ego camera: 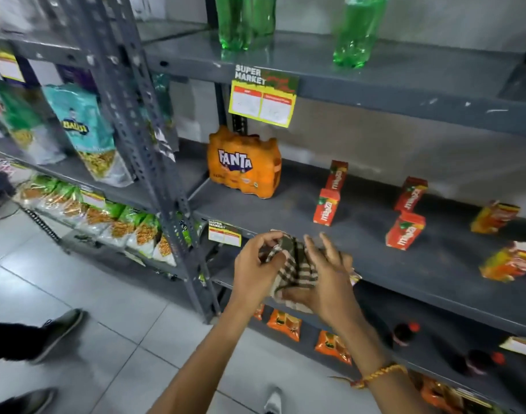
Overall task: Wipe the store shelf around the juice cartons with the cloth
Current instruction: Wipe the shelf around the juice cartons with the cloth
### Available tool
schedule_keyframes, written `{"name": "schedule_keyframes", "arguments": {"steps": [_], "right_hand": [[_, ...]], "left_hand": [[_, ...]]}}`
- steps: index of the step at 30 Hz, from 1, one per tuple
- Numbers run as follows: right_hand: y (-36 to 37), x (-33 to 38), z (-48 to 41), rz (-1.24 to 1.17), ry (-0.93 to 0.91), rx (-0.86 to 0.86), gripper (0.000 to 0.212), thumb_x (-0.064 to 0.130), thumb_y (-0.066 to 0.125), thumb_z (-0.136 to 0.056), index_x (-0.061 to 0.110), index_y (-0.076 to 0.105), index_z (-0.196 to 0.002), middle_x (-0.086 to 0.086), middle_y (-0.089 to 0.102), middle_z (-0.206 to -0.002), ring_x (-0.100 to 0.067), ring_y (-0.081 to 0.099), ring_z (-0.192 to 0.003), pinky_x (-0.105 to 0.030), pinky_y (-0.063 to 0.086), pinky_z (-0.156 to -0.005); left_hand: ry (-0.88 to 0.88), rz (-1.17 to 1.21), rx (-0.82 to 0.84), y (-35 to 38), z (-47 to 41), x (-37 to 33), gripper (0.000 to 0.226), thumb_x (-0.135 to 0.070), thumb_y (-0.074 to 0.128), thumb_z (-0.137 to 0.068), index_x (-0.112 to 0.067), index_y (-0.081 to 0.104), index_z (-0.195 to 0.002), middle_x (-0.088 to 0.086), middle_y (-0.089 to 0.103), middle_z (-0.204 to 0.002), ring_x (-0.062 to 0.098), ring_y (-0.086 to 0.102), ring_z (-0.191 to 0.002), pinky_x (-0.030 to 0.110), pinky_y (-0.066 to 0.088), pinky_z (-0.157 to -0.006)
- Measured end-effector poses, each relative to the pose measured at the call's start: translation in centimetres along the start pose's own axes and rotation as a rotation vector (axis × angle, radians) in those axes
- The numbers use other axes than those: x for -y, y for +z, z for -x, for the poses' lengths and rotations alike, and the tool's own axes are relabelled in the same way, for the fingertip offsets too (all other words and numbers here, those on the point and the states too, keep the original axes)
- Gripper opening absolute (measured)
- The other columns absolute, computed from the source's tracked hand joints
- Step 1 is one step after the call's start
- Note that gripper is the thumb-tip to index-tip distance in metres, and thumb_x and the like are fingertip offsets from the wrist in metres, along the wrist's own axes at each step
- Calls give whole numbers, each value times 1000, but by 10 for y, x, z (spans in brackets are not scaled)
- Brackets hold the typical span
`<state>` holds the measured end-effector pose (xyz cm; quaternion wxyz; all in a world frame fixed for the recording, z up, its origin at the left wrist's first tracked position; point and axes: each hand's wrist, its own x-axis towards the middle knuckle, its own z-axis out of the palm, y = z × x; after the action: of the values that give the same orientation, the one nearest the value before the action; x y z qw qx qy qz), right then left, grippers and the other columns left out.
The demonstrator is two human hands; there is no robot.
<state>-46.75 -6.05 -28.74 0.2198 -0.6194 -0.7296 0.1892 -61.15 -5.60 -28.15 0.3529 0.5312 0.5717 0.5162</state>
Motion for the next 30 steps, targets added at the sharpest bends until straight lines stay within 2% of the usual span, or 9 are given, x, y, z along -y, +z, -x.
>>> {"name": "schedule_keyframes", "arguments": {"steps": [3, 5, 9, 12, 14, 17, 21, 24, 30], "right_hand": [[24, 0, -30, -37, -85, -103, 88, 36, 82, -70, 25, 40, -146, -7, 46, -146, -26, 36, -125, -39, 48, -102], [36, 2, -49, -179, -74, -183, 70, 11, 78, -75, 18, 51, -139, -9, 64, -118, -20, 46, -109, -22, 46, -97], [45, -5, -83, -260, 4, -245, 58, -6, 72, -73, 11, 63, -128, -14, 65, -91, -27, 55, -97, -7, 34, -83], [47, -12, -97, -213, 84, -247, 50, -5, 72, -74, 8, 67, -122, -18, 68, -100, -33, 55, -106, -17, 38, -90], [50, -13, -102, -167, 115, -277, 49, -4, 73, -74, 5, 67, -122, -19, 70, -101, -38, 55, -108, -30, 42, -92], [59, -14, -112, -106, 162, -260, 45, 1, 69, -81, 7, 64, -126, -18, 69, -113, -38, 50, -118, -39, 43, -103], [77, 5, -142, 84, 109, -228, 48, 11, 69, -79, 9, 63, -127, -10, 71, -113, -34, 57, -110, -34, 46, -98], [104, 32, -177, 325, 65, -133, 53, 20, 62, -85, 18, 52, -137, -4, 65, -124, -32, 54, -108, -36, 45, -91], [159, 52, -201, 422, 229, 41, 57, 24, 44, -98, 28, 23, -151, -6, 30, -156, -45, 19, -142, -59, 16, -117]], "left_hand": [[-51, 33, 59, 5, -32, 7, 35, 1, 67, -76, -27, 66, -96, -14, 67, -94, 1, 59, -91, 18, 46, -79], [-62, 52, 74, 8, -54, 11, 33, 3, 68, -76, -23, 67, -97, -4, 67, -96, 11, 60, -95, 27, 49, -81], [-17, 108, 156, 8, -92, 25, 30, 0, 68, -79, -23, 67, -99, 2, 68, -104, 17, 61, -101, 33, 54, -83], [22, 40, 207, -3, -118, 46, 21, -10, 60, -89, -25, 67, -103, -7, 70, -100, 13, 64, -96, 25, 55, -76], [94, -276, 121, -15, -142, 72, 22, -10, 54, -91, -18, 63, -109, 4, 70, -103, 22, 64, -94, 31, 53, -77], [130, -692, 180, -23, -168, 115, 36, -8, 47, -93, -6, 47, -129, 20, 52, -132, 37, 48, -120, 44, 42, -98], [87, -955, 248, -30, -168, 157, 49, -26, 34, -99, -3, 24, -142, 16, 26, -151, 27, 17, -142, 40, 12, -116], [182, -984, 242, -34, -163, 164, 46, -21, 50, -93, 3, 43, -132, 22, 46, -139, 32, 39, -132, 47, 30, -108], [350, -974, 263, -42, -161, 170, 39, -16, 52, -84, 7, 59, -115, 25, 63, -118, 36, 56, -116, 51, 48, -95]]}}
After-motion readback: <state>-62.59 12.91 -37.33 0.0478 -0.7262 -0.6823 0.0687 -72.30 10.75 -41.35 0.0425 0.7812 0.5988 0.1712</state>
